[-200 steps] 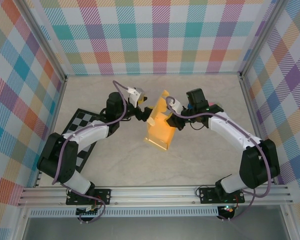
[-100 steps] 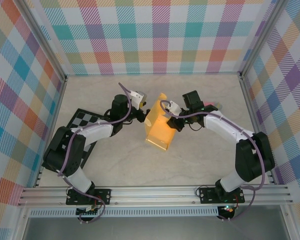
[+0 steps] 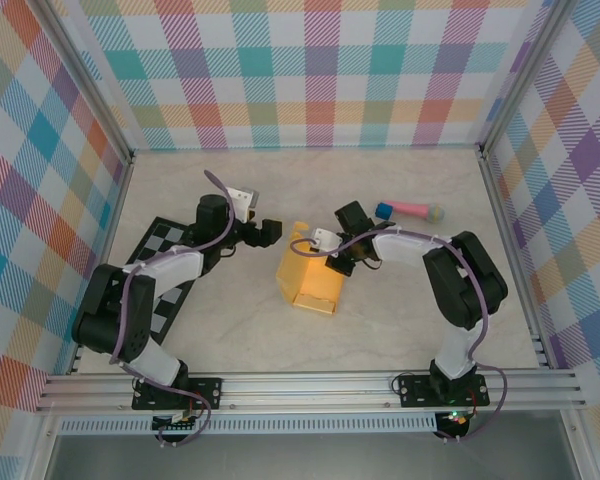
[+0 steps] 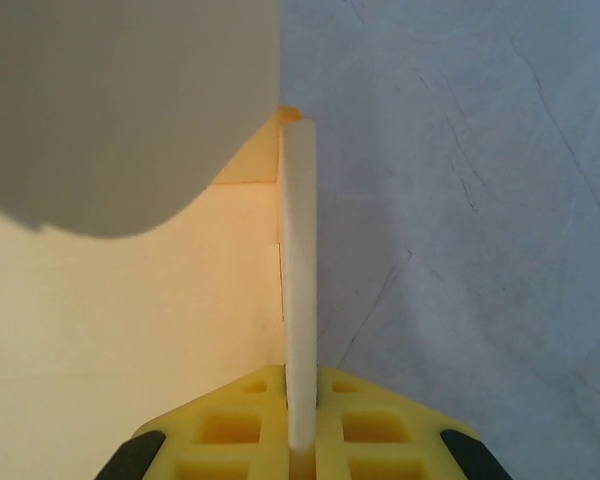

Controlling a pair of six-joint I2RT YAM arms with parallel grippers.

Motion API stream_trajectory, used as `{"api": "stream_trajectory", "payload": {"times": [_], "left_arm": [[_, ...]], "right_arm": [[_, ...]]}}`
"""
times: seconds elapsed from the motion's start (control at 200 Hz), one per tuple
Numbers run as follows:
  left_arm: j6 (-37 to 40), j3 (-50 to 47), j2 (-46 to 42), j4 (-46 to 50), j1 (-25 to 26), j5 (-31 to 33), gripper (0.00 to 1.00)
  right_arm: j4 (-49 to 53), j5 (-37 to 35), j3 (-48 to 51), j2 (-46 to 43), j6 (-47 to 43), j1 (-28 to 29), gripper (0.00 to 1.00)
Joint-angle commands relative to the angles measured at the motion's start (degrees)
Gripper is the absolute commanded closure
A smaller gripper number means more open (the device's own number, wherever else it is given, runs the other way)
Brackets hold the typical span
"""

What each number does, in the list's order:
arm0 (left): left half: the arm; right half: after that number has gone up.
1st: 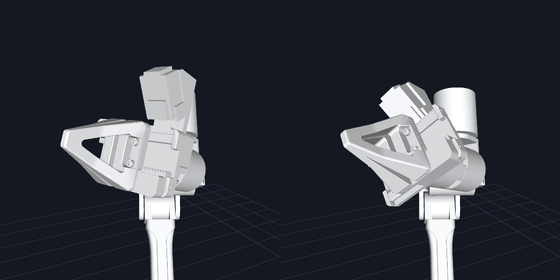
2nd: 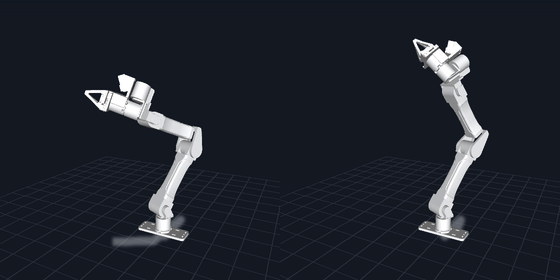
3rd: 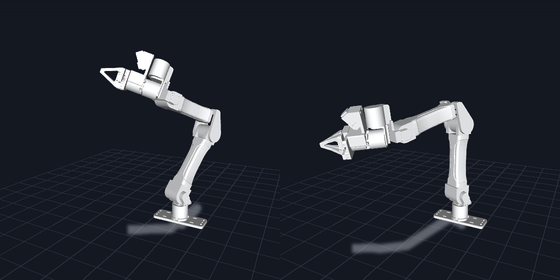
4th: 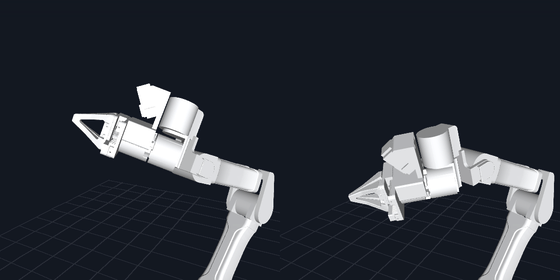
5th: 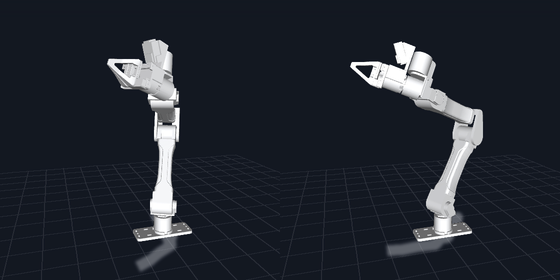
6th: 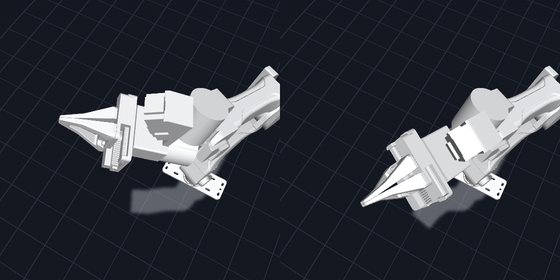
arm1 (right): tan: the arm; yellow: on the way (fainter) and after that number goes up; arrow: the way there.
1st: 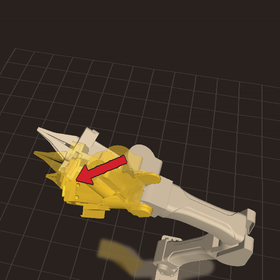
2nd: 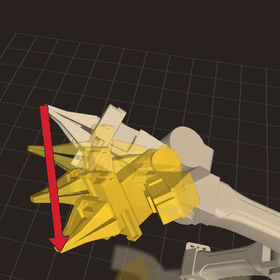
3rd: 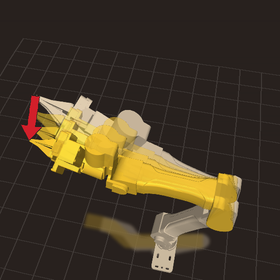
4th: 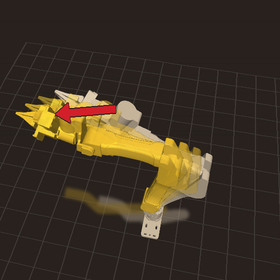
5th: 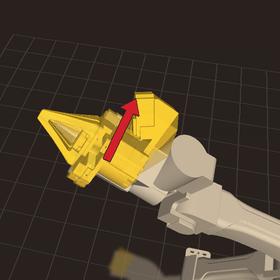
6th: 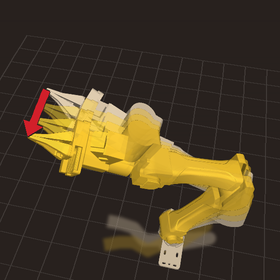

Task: Fold the paper box

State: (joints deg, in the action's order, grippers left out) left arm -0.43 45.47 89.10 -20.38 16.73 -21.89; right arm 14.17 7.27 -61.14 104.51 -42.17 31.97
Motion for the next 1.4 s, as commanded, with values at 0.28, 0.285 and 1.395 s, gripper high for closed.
{"api": "stream_trajectory", "payload": {"times": [0.28,0.285,1.395], "left_arm": [[1.37,-2.38,-6.22,4.56,-1.31,4.53,0.02],[1.34,-2.4,-6.22,4.61,-1.29,4.51,0.02],[-13.29,5.48,-12.92,21.2,-0.65,-5.16,0.07]], "right_arm": [[-7.27,-8.64,6.62,0.73,-17.76,-0.5,0.92],[-7.16,-8.75,6.55,0.76,-17.81,-0.55,0.92],[4.43,17.33,-0.38,-13.47,6.26,-11.75,0.6]]}}
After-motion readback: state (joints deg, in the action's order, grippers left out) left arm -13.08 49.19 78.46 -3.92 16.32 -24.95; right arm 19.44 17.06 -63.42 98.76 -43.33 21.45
